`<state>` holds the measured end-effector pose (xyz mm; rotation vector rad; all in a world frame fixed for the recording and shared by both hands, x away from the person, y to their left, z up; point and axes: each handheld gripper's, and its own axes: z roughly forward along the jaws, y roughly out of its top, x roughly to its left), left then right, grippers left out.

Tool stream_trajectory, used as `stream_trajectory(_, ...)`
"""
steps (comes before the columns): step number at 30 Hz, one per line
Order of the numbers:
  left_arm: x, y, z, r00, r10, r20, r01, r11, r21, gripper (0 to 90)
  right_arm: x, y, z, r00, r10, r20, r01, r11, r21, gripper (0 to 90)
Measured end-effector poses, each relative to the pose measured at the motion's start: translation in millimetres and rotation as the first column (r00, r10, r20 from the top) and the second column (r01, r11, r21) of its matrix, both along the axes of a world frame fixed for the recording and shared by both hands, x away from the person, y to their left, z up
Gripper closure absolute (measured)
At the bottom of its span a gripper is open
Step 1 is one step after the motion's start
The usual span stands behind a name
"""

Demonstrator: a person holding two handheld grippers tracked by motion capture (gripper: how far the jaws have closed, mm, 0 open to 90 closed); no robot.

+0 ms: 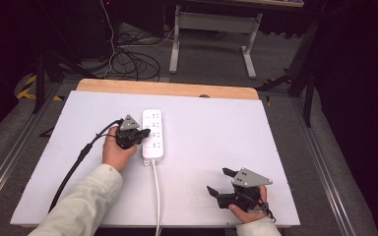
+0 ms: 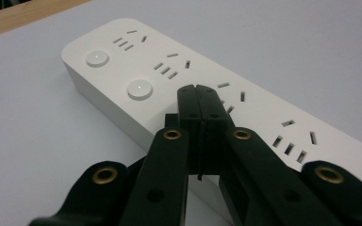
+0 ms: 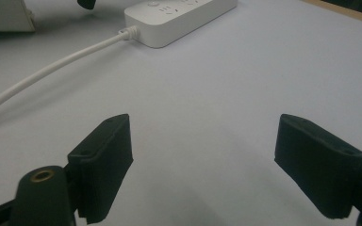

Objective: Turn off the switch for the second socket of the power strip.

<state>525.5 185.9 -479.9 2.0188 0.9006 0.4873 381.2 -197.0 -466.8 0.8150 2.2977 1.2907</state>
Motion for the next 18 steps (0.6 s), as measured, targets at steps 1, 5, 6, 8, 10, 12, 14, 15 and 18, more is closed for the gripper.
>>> stream_trajectory(1,-0.2,-0.4,0.1,1.0,0.003,0.0,-0.003,1.0,0.002,90.0,0.0,0.0,-0.1,1.0,0.0,-0.001,0.0,1.0,0.0,19.8)
stream_trajectory(5,-0.9,-2.5,0.0,0.9999,0.012,0.012,-0.012,0.9998,0.013,90.0,0.1,0.0,-0.3,1.0,0.0,-0.002,0.0,1.0,0.001,19.8)
stream_trajectory(6,-1.3,-3.0,0.0,0.9998,0.016,0.01,-0.016,0.9998,0.013,90.0,0.0,0.0,-0.3,1.0,-0.001,-0.002,0.001,1.0,0.0,19.8)
stream_trajectory(8,-1.5,-3.2,0.2,0.9996,0.018,0.023,-0.019,0.9995,0.026,90.0,-0.2,-0.2,-0.3,1.0,0.0,-0.001,0.0,1.0,0.002,19.8)
stream_trajectory(10,-1.4,-3.2,0.4,0.9995,0.015,0.026,-0.016,0.9994,0.031,90.0,-0.2,-0.4,-0.3,1.0,-0.001,-0.002,0.001,1.0,0.001,19.8)
stream_trajectory(12,-1.4,-3.7,0.3,0.9998,0.02,0.007,-0.02,0.9997,0.013,90.0,0.0,-0.2,-0.5,1.0,0.0,-0.003,0.0,1.0,-0.001,19.8)
stream_trajectory(14,-1.3,-4.1,0.6,0.9998,0.022,0.005,-0.022,0.9996,0.016,90.0,0.1,0.0,-0.6,1.0,0.0,-0.004,0.0,1.0,-0.002,19.8)
stream_trajectory(15,-1.3,-4.1,0.6,0.9998,0.022,0.005,-0.022,0.9996,0.016,90.0,0.1,0.0,-0.6,1.0,0.0,-0.004,0.0,1.0,-0.002,19.8)
stream_trajectory(18,-1.5,-4.3,0.9,0.9998,0.02,0.009,-0.02,0.9995,0.025,90.0,0.0,-0.1,-0.8,1.0,0.0,-0.004,0.0,1.0,0.0,19.8)
